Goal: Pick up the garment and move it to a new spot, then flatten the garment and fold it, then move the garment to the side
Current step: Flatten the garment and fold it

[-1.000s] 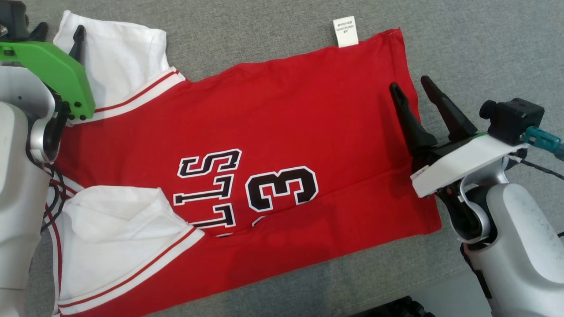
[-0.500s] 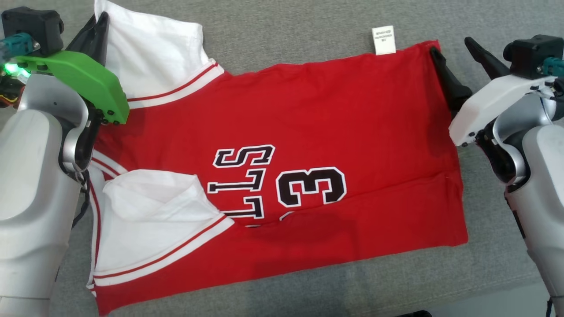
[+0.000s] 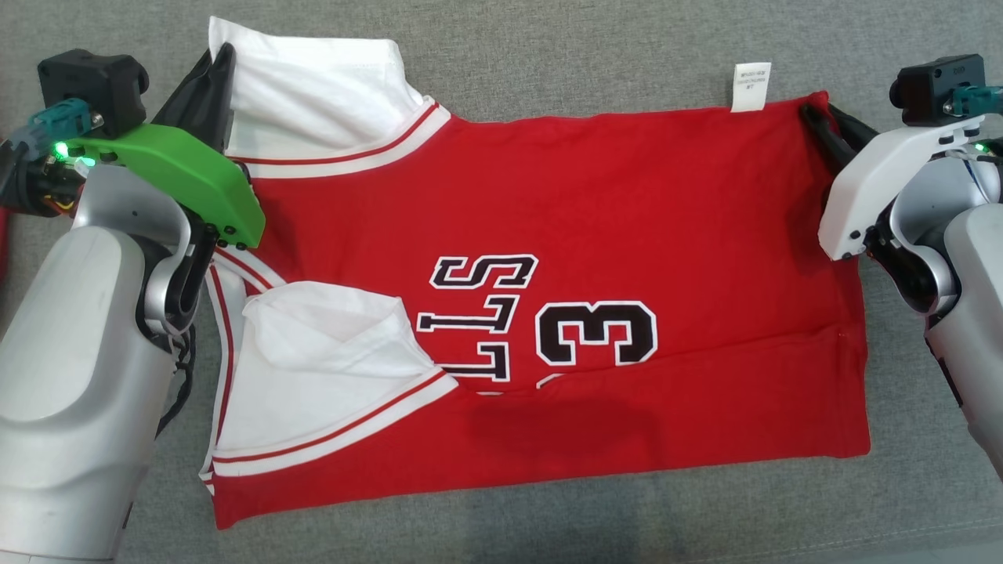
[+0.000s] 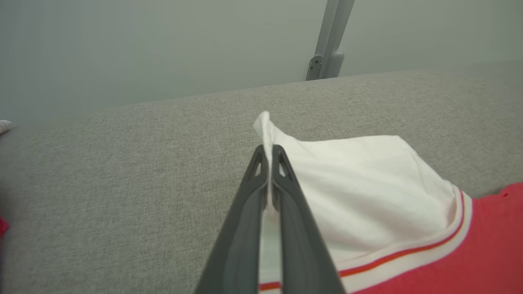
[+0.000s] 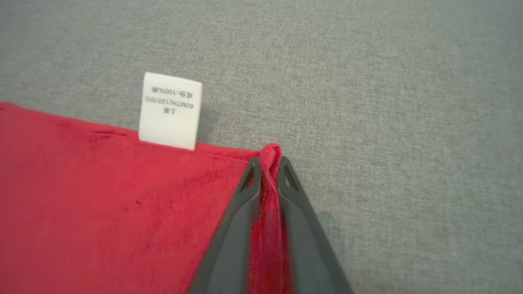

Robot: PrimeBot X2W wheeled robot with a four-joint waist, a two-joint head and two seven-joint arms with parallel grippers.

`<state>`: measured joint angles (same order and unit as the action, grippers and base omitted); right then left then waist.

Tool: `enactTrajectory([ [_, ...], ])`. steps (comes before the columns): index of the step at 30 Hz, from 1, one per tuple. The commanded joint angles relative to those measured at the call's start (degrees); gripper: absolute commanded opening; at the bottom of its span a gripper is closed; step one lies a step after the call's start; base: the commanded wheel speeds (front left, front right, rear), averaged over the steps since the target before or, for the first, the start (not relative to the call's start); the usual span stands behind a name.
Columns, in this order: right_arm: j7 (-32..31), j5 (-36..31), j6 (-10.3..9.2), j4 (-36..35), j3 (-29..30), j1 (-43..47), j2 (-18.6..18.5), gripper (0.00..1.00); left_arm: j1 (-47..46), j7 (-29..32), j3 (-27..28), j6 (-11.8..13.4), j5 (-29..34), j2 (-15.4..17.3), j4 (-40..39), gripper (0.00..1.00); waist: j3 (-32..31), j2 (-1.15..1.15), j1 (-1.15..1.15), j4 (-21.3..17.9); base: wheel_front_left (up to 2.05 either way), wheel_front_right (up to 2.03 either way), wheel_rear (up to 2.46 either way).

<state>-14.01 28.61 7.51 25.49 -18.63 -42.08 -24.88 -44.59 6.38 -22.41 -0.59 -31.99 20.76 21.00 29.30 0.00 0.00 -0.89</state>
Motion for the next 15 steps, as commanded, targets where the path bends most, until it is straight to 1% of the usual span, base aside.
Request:
enactTrajectory([
  [1,0.60,0.32,-0.06,0.76,-0.32,-0.41,-0.39,0.00,0.98,-0.74,0.44,0.00,-0.35,0.17,-0.22,0.00,-0.44,0.00,0.00,-0.20,0.00,0.00,0.00],
  [5,4.34,0.93,-0.06,0.79,-0.53,-0.40,-0.35,0.00,3.21,-3.23,1.39,-0.15,-1.36,0.48,-1.68,0.00,-1.75,0.00,0.00,-0.58,0.00,0.00,0.00],
  [9,8.02,1.75,-0.06,-0.07,-0.55,2.05,-0.73,0.00,7.49,-6.41,2.21,0.76,-1.75,0.84,-4.77,0.00,-3.93,0.00,0.00,-0.66,0.00,0.00,0.00],
  [15,12.94,3.40,-0.06,-2.57,-0.74,8.92,-1.07,0.00,19.03,-10.43,2.86,2.56,-2.94,0.72,-12.80,0.00,-8.44,0.00,0.00,-0.39,0.00,0.00,0.00],
])
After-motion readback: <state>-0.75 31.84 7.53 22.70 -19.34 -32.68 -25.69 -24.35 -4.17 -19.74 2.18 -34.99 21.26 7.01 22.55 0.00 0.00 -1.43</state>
